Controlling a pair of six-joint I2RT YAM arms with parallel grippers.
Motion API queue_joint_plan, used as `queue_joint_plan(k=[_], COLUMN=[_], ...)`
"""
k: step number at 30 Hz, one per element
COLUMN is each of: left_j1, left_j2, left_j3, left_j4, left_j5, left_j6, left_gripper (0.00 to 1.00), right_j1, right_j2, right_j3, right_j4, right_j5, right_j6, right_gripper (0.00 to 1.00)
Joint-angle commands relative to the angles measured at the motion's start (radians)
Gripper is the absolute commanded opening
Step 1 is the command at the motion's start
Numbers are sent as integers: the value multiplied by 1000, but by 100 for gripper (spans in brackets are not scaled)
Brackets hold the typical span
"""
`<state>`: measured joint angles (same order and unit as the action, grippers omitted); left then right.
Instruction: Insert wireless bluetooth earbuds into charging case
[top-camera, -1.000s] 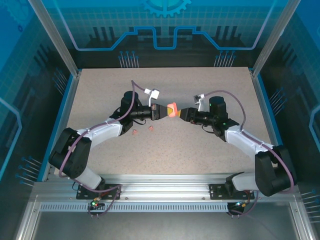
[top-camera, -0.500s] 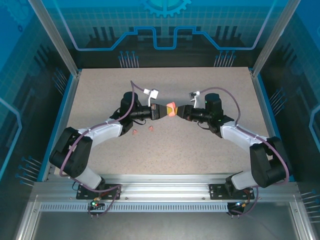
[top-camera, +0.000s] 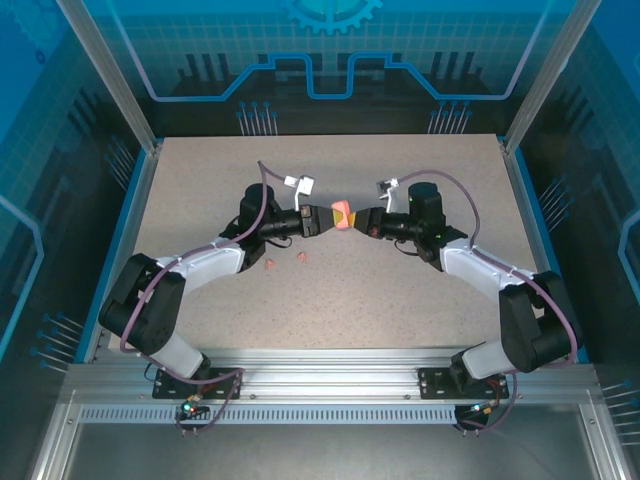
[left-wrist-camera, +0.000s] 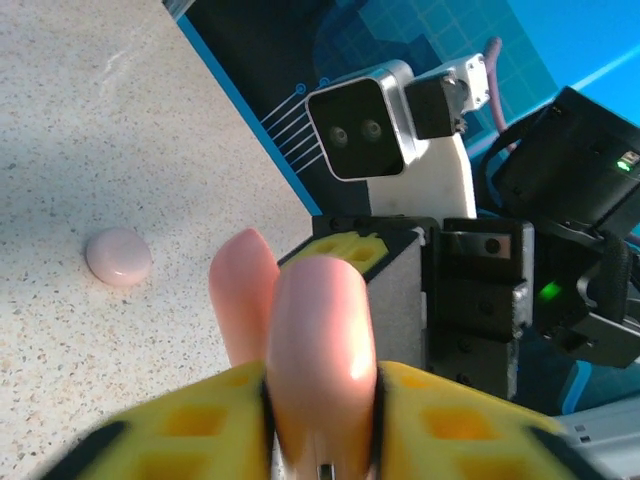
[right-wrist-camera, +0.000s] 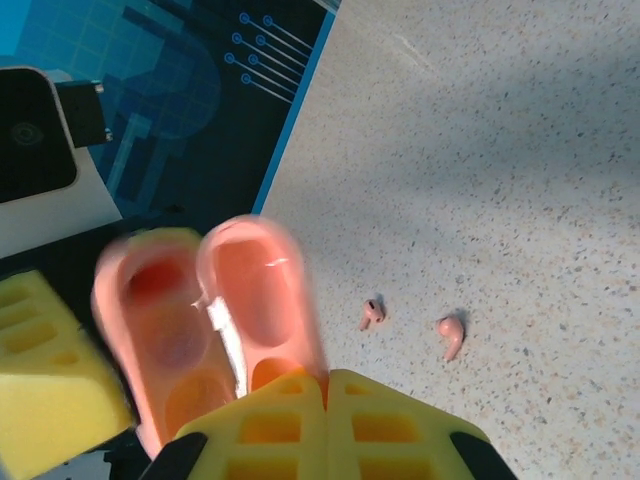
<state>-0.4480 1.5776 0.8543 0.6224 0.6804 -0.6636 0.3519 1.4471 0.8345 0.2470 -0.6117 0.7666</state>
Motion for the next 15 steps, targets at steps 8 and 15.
queue_joint_plan(k=[8, 15], left_j1=[55, 94], left_j2=[-120, -27], left_j3=[139, 444], left_j4=[-462, -988], left_j5=[-58, 119], left_j6=[274, 609], left_gripper=[96, 98], right_j1=[-16, -25], right_j2=[27, 69], right_j3=[220, 355], right_j4=[-426, -619], right_j5=[146, 159], right_j6=[-325, -575], right_gripper=[0, 0])
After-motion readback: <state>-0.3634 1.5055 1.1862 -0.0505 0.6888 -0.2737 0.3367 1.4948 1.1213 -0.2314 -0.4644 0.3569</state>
